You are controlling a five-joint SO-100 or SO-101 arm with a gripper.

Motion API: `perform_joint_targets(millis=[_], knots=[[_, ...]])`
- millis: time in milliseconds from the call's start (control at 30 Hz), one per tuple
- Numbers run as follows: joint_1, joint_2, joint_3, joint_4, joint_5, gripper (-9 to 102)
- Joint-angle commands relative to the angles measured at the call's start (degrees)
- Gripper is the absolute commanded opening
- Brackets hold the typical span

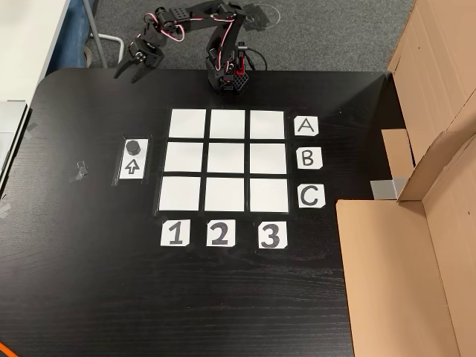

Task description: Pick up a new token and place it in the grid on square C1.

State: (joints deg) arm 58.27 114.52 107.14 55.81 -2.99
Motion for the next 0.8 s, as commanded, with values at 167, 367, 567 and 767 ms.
perform_joint_targets(millis=[167, 367, 567, 767], knots=[[-1.41, -9.67, -15.12, 3.52, 0.53, 27], [-5.19, -16.7, -23.29, 7.56, 0.88, 29], [-9.76, -23.29, -26.72, 9.58, 1.32, 31], [-13.36, -29.79, -32.43, 13.01, 4.92, 36]])
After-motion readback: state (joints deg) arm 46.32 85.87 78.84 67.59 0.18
